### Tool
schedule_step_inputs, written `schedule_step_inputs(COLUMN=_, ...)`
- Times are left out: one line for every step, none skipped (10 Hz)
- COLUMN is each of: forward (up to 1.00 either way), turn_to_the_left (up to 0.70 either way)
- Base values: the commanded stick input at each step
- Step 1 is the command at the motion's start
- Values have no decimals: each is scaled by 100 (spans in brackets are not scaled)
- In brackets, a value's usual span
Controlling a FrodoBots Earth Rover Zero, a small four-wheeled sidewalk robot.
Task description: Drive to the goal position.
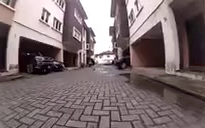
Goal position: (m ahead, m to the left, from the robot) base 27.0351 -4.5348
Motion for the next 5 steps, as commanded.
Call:
schedule_step_inputs(forward=50, turn_to_the_left=0)
schedule_step_inputs(forward=50, turn_to_the_left=0)
schedule_step_inputs(forward=50, turn_to_the_left=-11)
schedule_step_inputs(forward=50, turn_to_the_left=-26)
schedule_step_inputs(forward=50, turn_to_the_left=-41)
